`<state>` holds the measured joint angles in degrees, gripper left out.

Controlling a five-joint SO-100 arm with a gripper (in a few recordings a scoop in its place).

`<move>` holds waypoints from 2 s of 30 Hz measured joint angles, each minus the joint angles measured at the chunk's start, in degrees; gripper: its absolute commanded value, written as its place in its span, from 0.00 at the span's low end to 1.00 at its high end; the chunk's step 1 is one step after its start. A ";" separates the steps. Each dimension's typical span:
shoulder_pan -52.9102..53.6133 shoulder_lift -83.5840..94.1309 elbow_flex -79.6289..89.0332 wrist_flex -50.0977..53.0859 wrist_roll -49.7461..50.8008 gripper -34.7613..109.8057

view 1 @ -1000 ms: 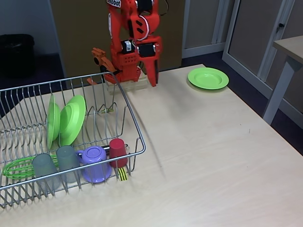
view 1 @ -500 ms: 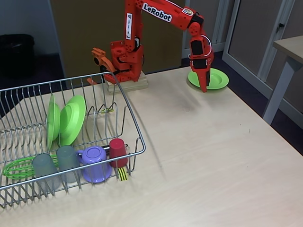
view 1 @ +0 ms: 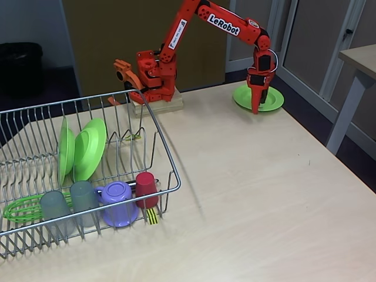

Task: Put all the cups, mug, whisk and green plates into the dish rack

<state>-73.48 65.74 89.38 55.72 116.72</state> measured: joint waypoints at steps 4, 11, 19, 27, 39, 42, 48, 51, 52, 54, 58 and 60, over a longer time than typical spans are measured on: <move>-1.85 -1.05 0.09 -1.49 2.11 0.43; -4.13 -6.15 0.00 -5.45 4.83 0.42; -3.69 -10.11 -0.44 -11.95 3.78 0.29; -2.29 -5.27 5.71 -13.54 -1.14 0.24; 10.28 18.63 11.60 11.07 -19.86 0.24; 14.77 23.29 11.51 17.31 -25.84 0.24; 24.61 30.76 9.32 29.44 -37.00 0.24; 29.62 33.49 6.15 35.07 -42.89 0.24; 31.55 33.66 4.75 36.04 -45.09 0.24; 35.51 34.10 1.58 40.34 -49.83 0.24; 42.54 34.89 -5.19 45.26 -59.50 0.24; 46.05 34.98 -8.35 47.64 -63.98 0.24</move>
<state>-27.42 100.72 81.04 103.36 52.73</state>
